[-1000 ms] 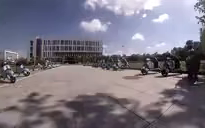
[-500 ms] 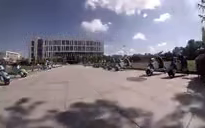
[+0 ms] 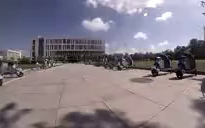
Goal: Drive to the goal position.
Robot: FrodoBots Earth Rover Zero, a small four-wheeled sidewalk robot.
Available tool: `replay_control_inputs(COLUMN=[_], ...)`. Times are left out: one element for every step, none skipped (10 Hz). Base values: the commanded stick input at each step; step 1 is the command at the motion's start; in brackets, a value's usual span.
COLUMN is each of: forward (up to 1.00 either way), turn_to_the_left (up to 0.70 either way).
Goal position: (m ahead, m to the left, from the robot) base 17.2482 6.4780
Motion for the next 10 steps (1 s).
replay_control_inputs(forward=[0.7,0.7,0.7,0.7,0.7,0.7,0.7,0.7,0.7,0.7], turn_to_the_left=[0.0,0.0,0.0,0.0,0.0,0.0,0.0,0.0,0.0,0.0])
